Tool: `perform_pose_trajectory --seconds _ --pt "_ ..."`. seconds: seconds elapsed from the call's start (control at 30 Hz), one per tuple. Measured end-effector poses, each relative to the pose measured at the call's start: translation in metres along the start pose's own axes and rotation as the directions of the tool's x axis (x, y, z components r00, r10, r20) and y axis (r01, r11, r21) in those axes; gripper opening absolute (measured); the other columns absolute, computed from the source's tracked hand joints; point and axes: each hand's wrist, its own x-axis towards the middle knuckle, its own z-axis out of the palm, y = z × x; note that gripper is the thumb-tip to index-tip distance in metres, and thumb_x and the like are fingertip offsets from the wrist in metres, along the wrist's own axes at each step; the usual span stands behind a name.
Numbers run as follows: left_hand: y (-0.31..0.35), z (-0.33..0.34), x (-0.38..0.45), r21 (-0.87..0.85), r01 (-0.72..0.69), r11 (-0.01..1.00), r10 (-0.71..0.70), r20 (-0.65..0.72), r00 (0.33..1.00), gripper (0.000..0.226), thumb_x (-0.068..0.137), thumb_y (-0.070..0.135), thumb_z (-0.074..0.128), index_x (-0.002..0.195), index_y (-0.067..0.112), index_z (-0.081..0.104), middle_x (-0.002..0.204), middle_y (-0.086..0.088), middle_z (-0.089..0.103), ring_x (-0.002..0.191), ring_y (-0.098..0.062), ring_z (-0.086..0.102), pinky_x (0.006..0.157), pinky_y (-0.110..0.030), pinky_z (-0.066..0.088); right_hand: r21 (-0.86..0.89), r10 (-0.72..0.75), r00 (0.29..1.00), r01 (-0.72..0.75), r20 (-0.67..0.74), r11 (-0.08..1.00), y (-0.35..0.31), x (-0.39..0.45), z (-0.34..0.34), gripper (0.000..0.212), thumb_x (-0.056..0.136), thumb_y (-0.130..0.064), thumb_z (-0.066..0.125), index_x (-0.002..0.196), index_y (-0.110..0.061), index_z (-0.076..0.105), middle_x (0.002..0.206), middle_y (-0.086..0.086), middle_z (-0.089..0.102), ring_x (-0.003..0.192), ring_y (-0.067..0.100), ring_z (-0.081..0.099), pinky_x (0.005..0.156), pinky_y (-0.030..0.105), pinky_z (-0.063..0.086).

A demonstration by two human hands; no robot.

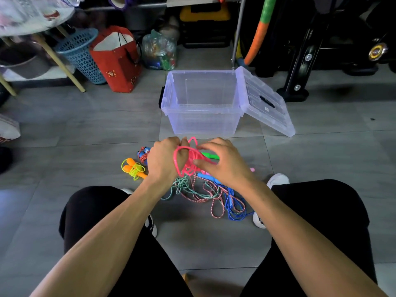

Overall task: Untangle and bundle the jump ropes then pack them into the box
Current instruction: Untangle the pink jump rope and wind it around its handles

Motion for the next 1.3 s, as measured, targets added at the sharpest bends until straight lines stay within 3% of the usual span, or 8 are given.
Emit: perform_pose_trajectory --seconds 0.23,0.43,0.6,0.73,0.93,1.03,1.17,1.3 --pt "-0.006 0.008 0.004 -0.001 -0.008 1.0 0.008 -0.014 1.0 0.046 0.096 0.035 0.05 0.058 0.009 0.048 0.05 -0.006 0.044 0.054 -0.034 0.039 0.053 -0.033 0.037 0.257 0.181 0.965 -0.13 -0.187 0.958 0.001 0.007 -0.022 0.01 0.079 -0.01 0.072 0.072 -0.018 0.072 0.075 -0.005 0.059 0.064 0.003 0.053 0.064 0.014 0.041" --pt "-0.02 0.01 0.028 -0.231 0.344 0.91 -0.348 0.022 0.937 0.046 0.091 0.026 0.051 0.049 0.007 0.044 0.046 -0.009 0.04 0.056 -0.032 0.036 0.054 -0.031 0.034 0.298 0.126 0.978 -0.172 0.168 0.939 -0.007 -0.016 -0.041 0.039 0.077 -0.031 0.065 0.054 -0.003 0.051 0.058 0.016 0.051 0.055 0.014 0.041 0.058 0.031 0.034" --pt "-0.018 0.007 0.033 -0.379 0.63 0.678 -0.595 0.219 0.773 0.041 0.086 0.026 0.047 0.051 0.007 0.055 0.033 -0.002 0.046 0.035 -0.024 0.037 0.042 -0.023 0.034 0.16 0.151 0.989 -0.148 -0.005 0.976 0.003 -0.028 -0.015 0.045 0.081 -0.013 0.07 0.044 -0.007 0.046 0.074 0.017 0.063 0.058 0.013 0.054 0.058 0.025 0.042" --pt "-0.005 0.005 0.029 -0.525 0.66 0.538 -0.601 0.31 0.736 0.034 0.088 0.026 0.049 0.059 0.009 0.053 0.048 -0.008 0.046 0.023 -0.014 0.026 0.035 -0.012 0.022 0.006 0.394 0.918 -0.395 0.049 0.919 0.018 -0.02 -0.015 0.012 0.075 -0.014 0.07 0.084 -0.015 0.061 0.1 0.005 0.066 0.088 0.023 0.06 0.069 0.03 0.045" --pt "0.003 -0.006 0.024 -0.616 0.656 0.437 -0.568 0.377 0.732 0.027 0.087 0.025 0.053 0.064 0.011 0.053 0.039 -0.003 0.04 0.027 -0.013 0.021 0.037 -0.013 0.019 -0.25 0.529 0.821 -0.477 0.216 0.842 0.028 -0.017 -0.001 0.077 0.087 -0.051 0.06 0.149 -0.021 0.026 0.13 0.005 0.057 0.122 0.028 0.054 0.09 0.033 0.043" --pt "0.004 -0.009 0.02 -0.623 0.654 0.429 -0.535 0.408 0.74 0.031 0.09 0.025 0.053 0.062 0.012 0.05 0.04 -0.003 0.039 0.027 -0.012 0.021 0.036 -0.014 0.018 -0.312 0.521 0.799 -0.433 0.301 0.845 0.033 -0.016 0.009 0.077 0.082 -0.067 0.055 0.147 -0.031 0.034 0.131 0.002 0.059 0.118 0.024 0.056 0.095 0.034 0.047" --pt "0.005 -0.011 0.016 -0.614 0.656 0.439 -0.491 0.447 0.748 0.035 0.092 0.025 0.051 0.06 0.013 0.046 0.035 0.0 0.037 0.027 -0.011 0.019 0.036 -0.013 0.016 -0.428 0.52 0.759 -0.349 0.393 0.834 0.034 -0.016 0.018 0.031 0.086 -0.059 0.056 0.091 -0.029 0.059 0.093 0.005 0.064 0.099 0.026 0.063 0.088 0.036 0.051" --pt "0.003 -0.011 0.015 -0.577 0.639 0.508 -0.443 0.461 0.769 0.037 0.093 0.028 0.052 0.059 0.014 0.048 0.035 -0.001 0.037 0.029 -0.012 0.02 0.037 -0.015 0.017 -0.448 0.507 0.814 -0.354 0.283 0.821 0.034 -0.013 0.021 0.064 0.079 -0.059 0.064 0.126 -0.018 0.052 0.126 0.008 0.051 0.113 0.028 0.057 0.094 0.041 0.048"
